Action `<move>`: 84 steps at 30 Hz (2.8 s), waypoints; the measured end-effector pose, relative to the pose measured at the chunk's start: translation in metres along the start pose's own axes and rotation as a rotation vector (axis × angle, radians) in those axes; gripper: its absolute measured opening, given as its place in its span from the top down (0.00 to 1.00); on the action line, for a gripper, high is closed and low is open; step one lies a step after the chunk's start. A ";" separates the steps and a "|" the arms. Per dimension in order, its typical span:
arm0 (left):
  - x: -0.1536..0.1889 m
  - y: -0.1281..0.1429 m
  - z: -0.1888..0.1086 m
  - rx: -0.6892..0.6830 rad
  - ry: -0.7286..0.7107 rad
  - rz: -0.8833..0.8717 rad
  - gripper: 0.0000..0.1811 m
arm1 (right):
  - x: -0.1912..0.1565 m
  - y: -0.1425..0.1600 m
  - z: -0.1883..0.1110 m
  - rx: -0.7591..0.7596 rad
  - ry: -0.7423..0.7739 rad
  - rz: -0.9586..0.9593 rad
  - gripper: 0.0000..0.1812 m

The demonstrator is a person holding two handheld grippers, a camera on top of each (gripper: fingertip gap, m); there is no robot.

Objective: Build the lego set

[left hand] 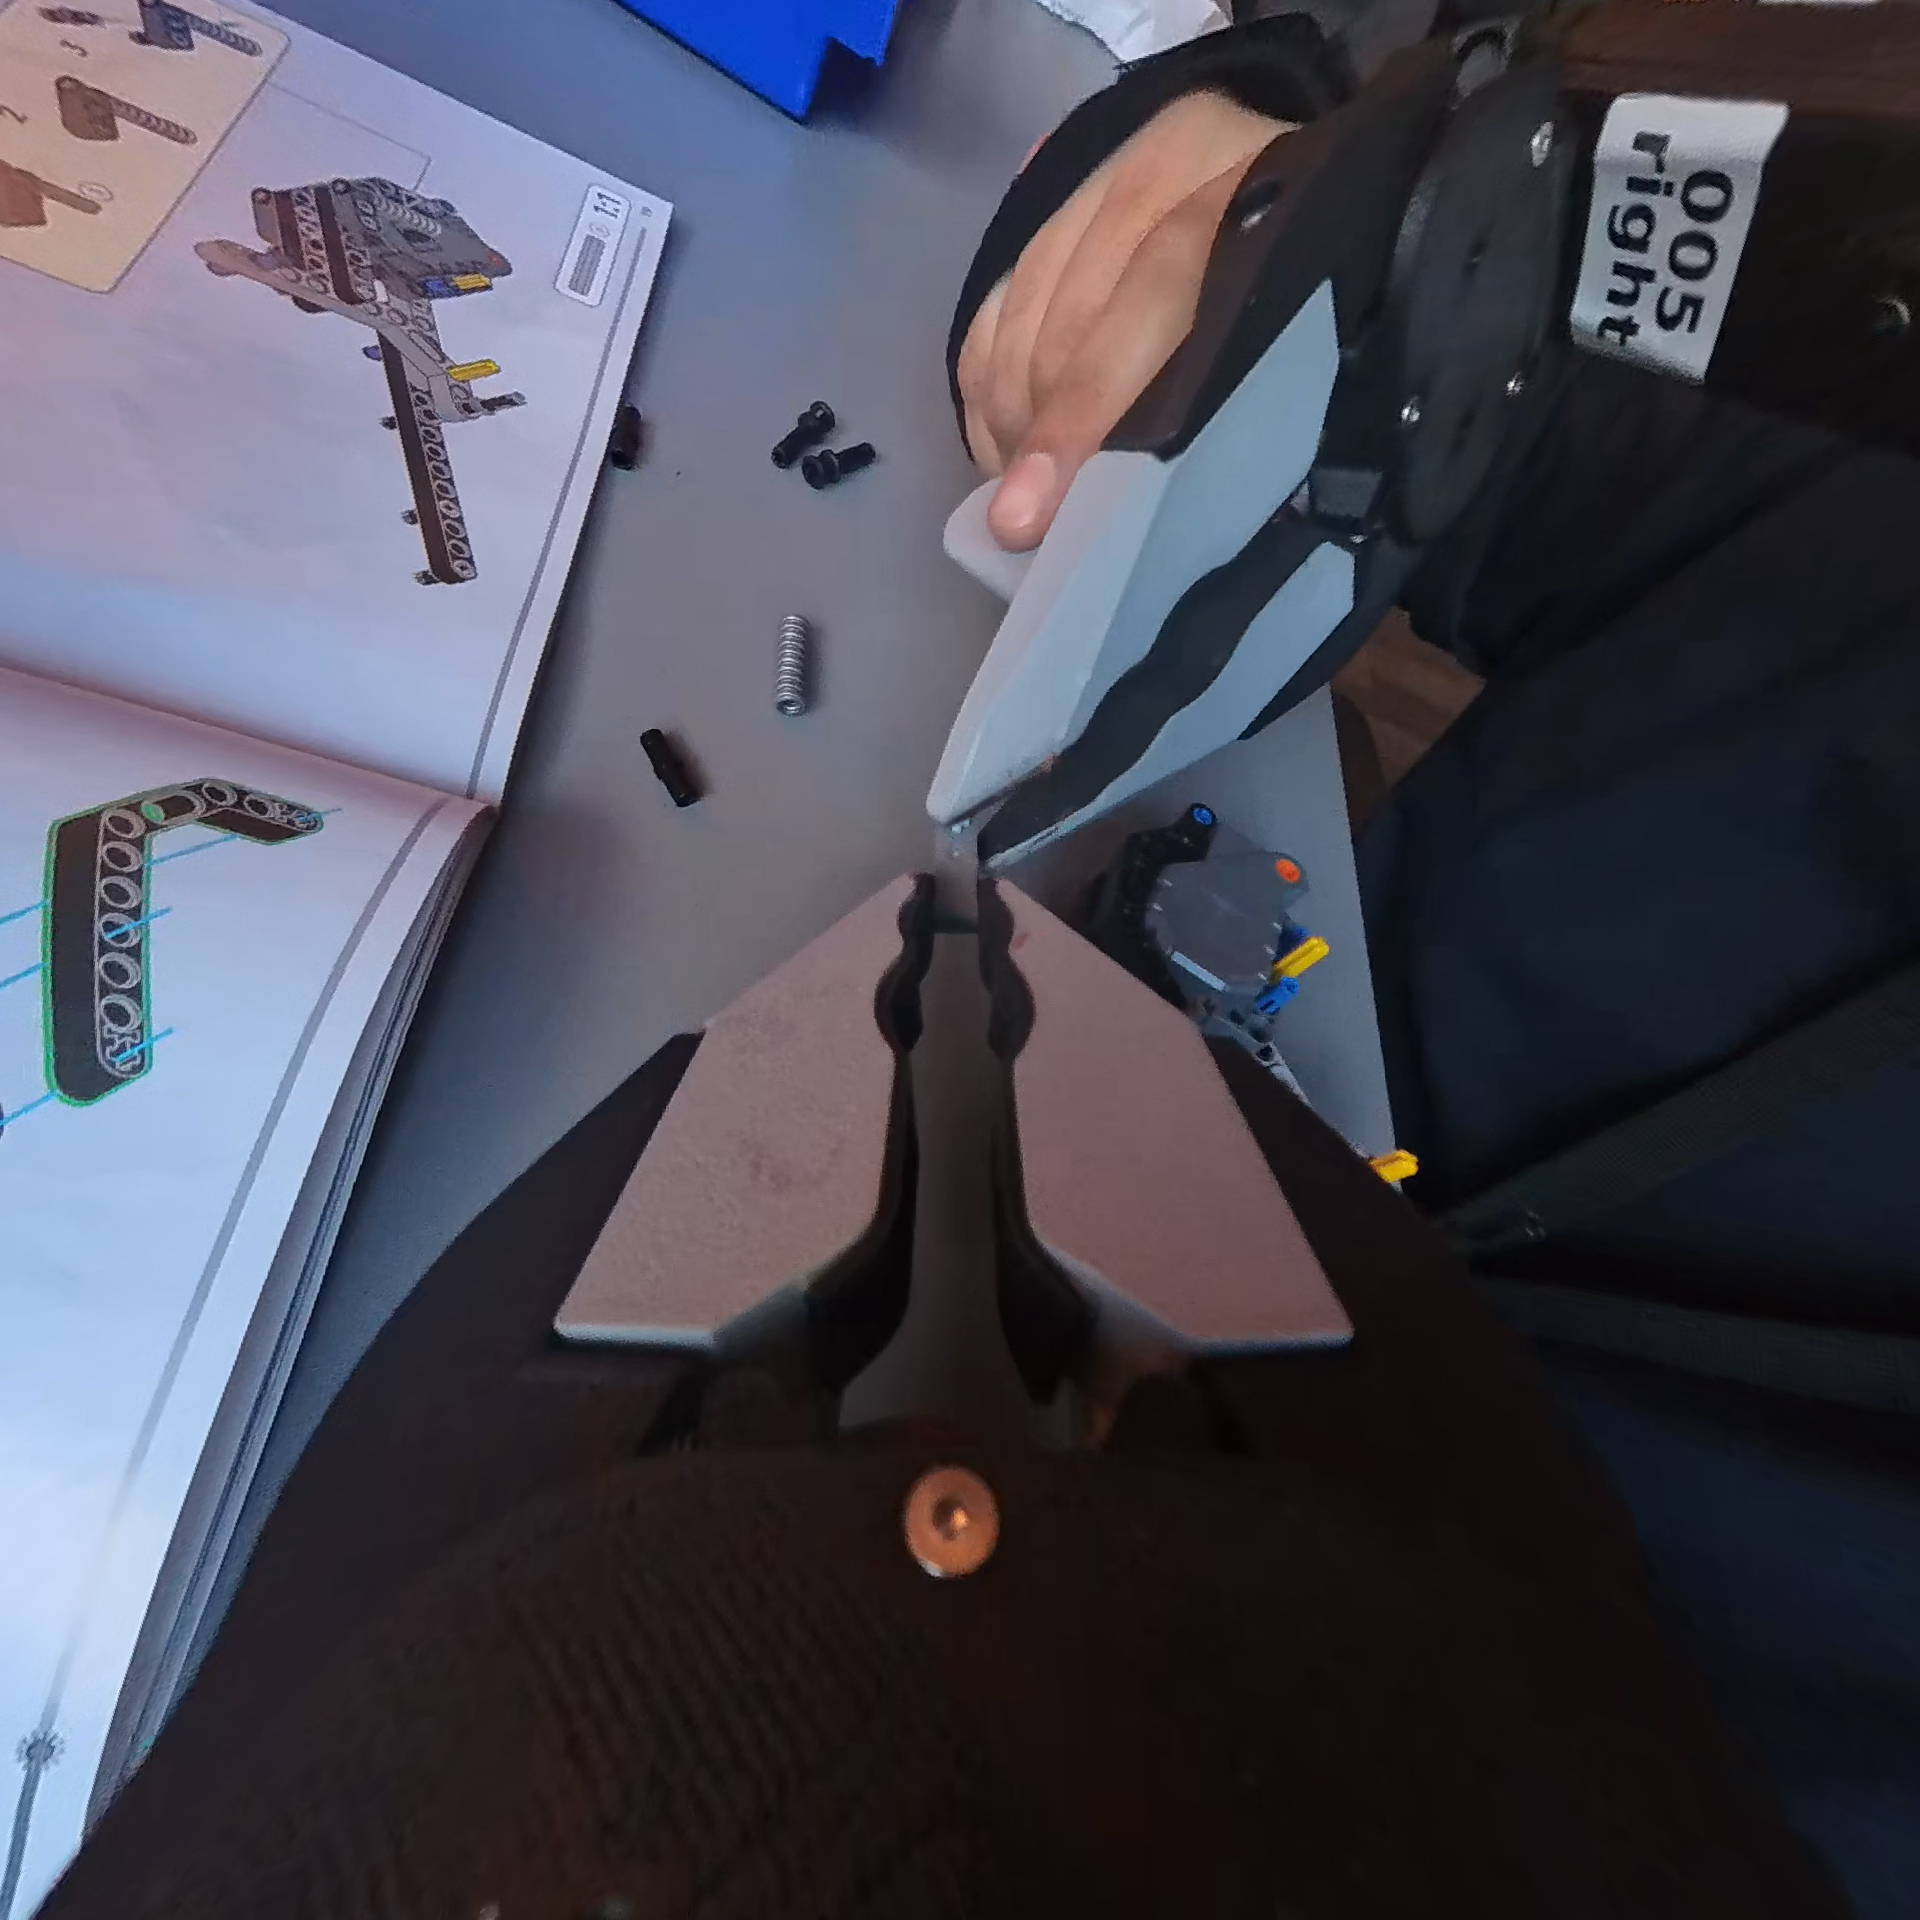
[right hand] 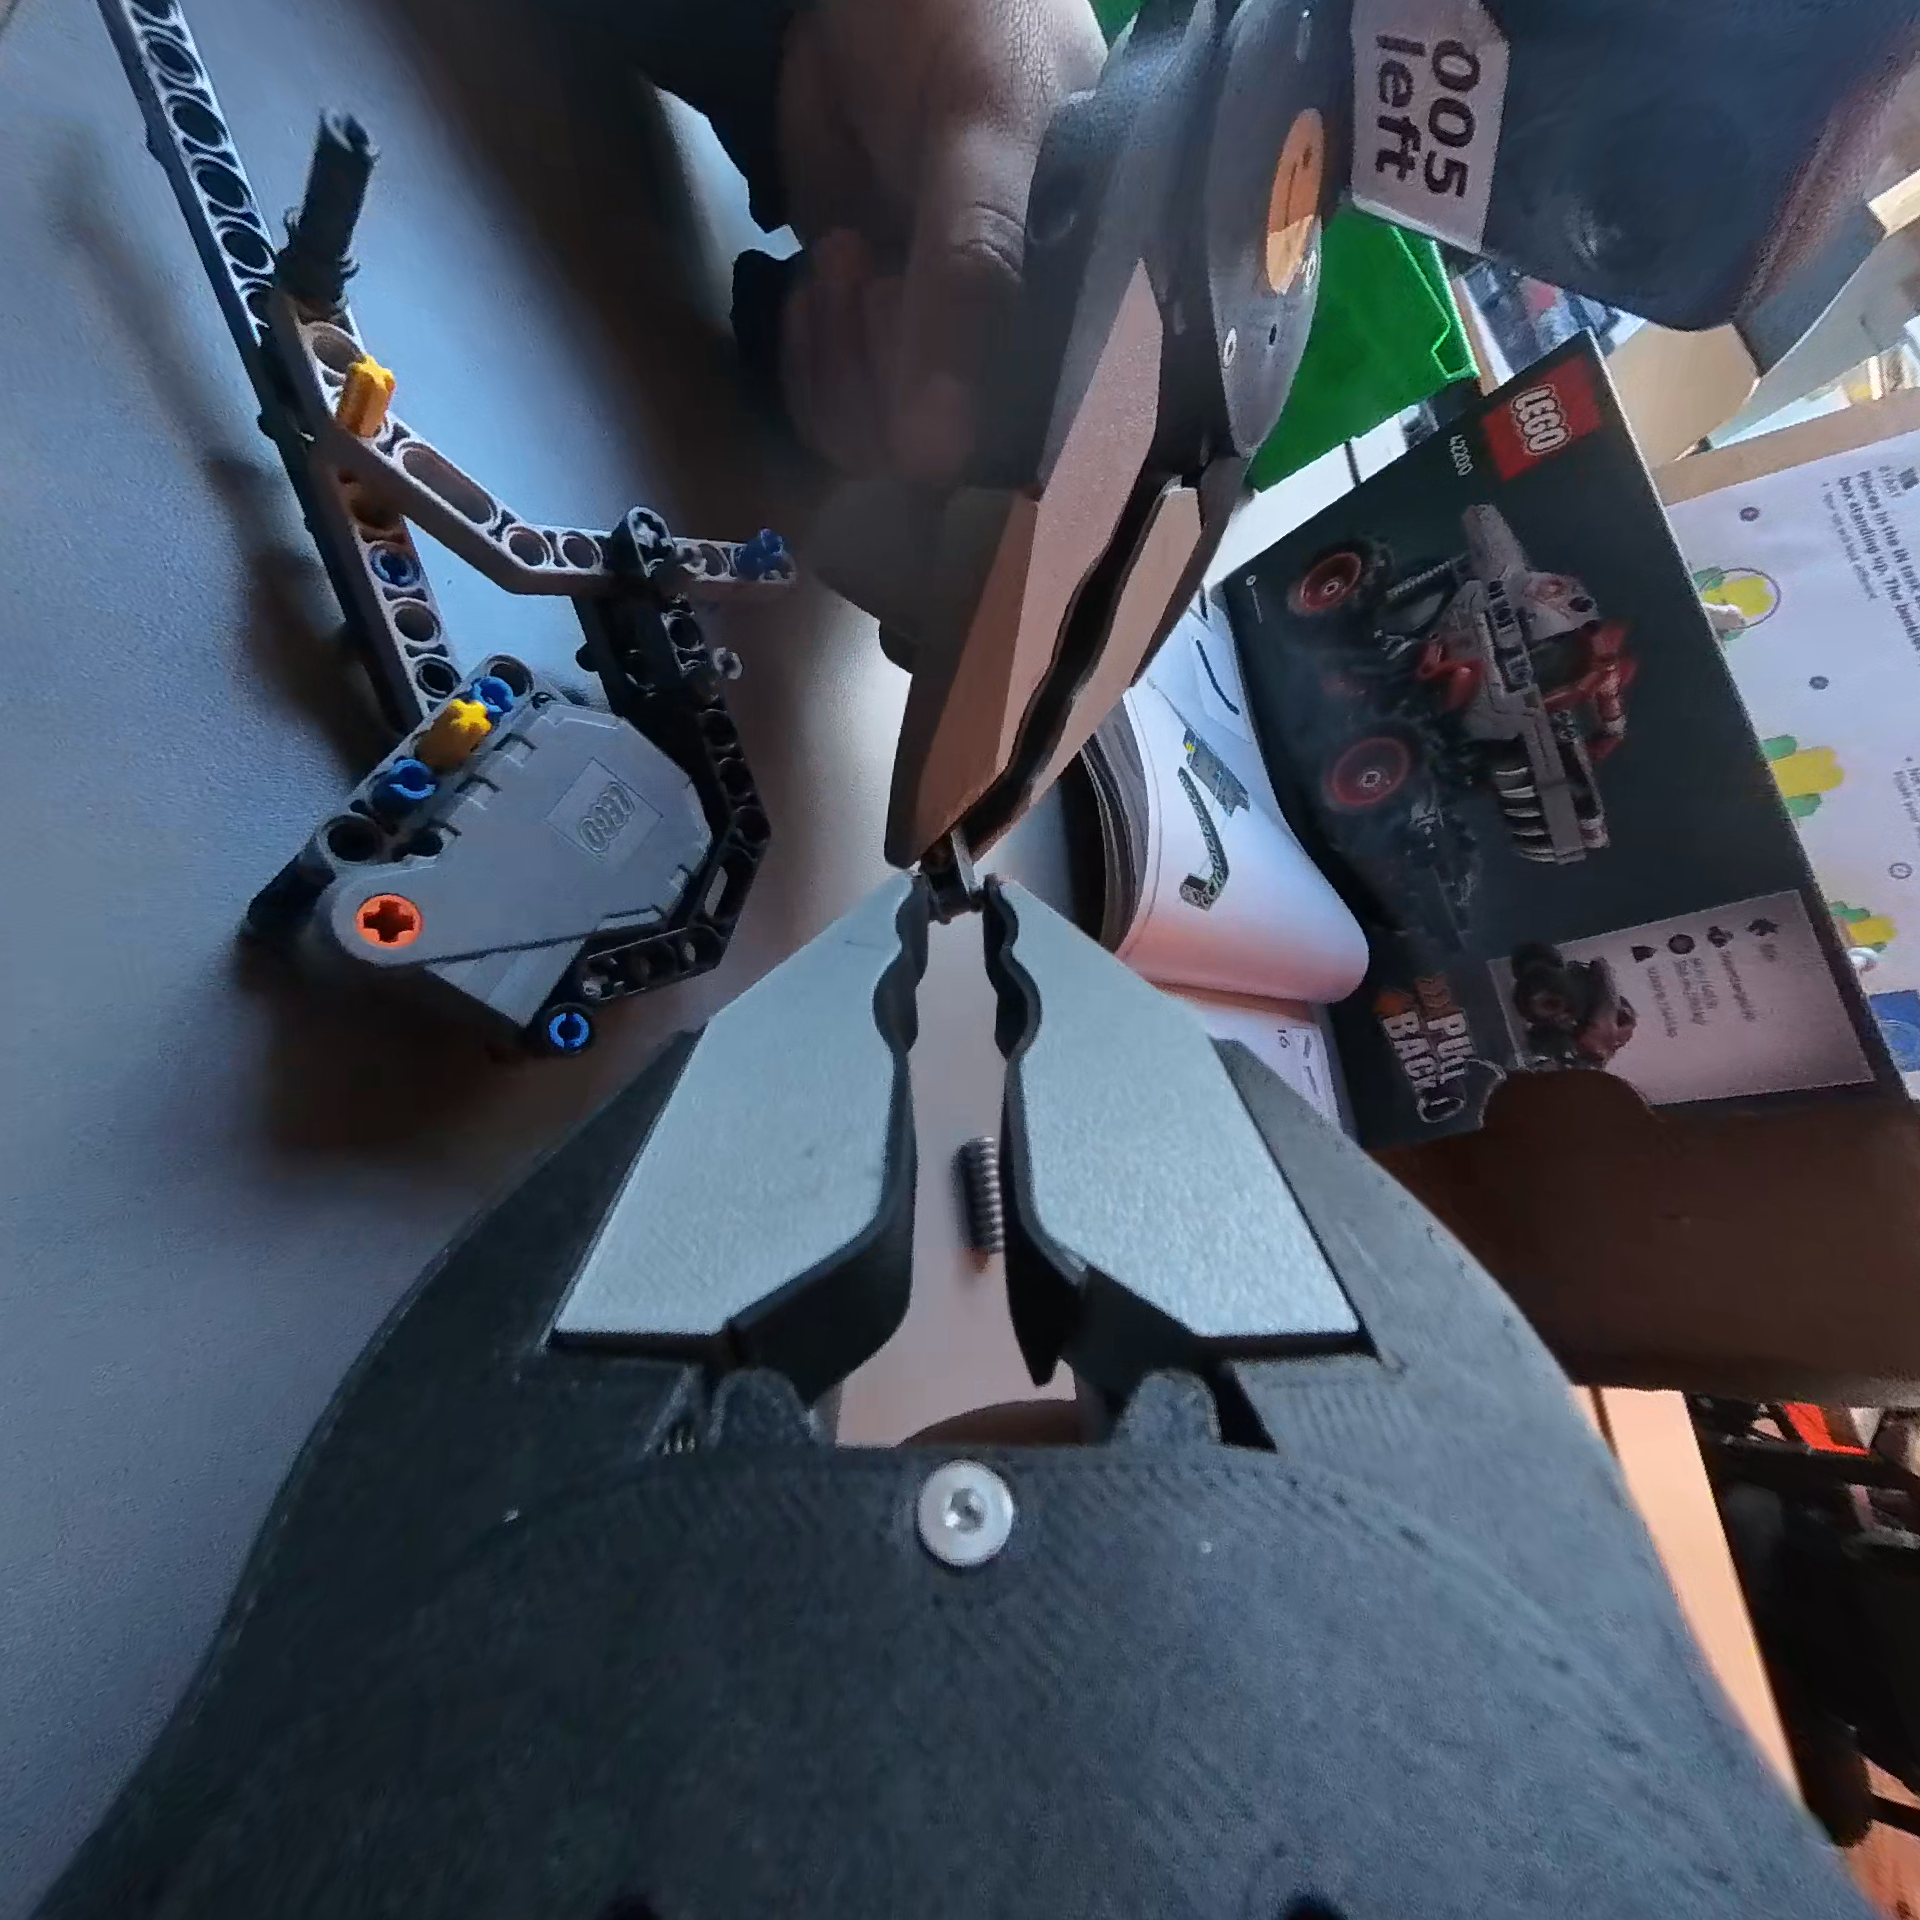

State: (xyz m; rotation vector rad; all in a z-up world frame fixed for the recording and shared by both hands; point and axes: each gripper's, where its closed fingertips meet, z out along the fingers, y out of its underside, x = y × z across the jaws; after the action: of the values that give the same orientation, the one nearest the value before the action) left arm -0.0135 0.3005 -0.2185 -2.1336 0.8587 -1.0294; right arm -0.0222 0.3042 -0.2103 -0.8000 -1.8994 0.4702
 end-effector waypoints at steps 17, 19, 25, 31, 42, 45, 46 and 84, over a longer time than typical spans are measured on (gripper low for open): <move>-0.001 -0.001 -0.001 -0.003 -0.032 0.009 0.97 | -0.002 0.003 0.002 -0.073 0.036 -0.128 0.97; -0.001 0.000 0.001 -0.007 -0.030 0.005 0.97 | -0.004 0.004 0.003 -0.082 0.025 -0.122 0.97; 0.000 -0.002 0.000 0.002 -0.031 0.007 0.97 | -0.003 0.003 0.003 -0.087 0.036 -0.140 0.97; -0.004 -0.015 -0.008 0.085 -0.046 0.016 0.97 | 0.013 -0.002 0.001 -0.006 0.100 -0.043 0.96; -0.011 -0.034 -0.019 0.229 -0.096 0.094 0.97 | 0.036 -0.006 -0.010 0.109 0.086 0.267 0.96; -0.013 -0.035 -0.021 0.243 -0.102 0.088 0.96 | 0.039 -0.007 -0.011 0.149 0.048 0.374 0.95; -0.014 -0.035 -0.021 0.240 -0.110 0.093 0.96 | 0.041 -0.006 -0.011 0.158 0.047 0.401 0.95; -0.044 -0.035 -0.038 0.280 -0.267 0.028 0.96 | 0.020 0.056 -0.021 -0.119 -0.183 0.508 0.95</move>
State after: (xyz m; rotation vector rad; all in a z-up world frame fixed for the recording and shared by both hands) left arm -0.0559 0.3458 -0.1917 -1.9574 0.5783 -0.7760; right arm 0.0091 0.3577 -0.2227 -1.3687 -1.8950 0.7662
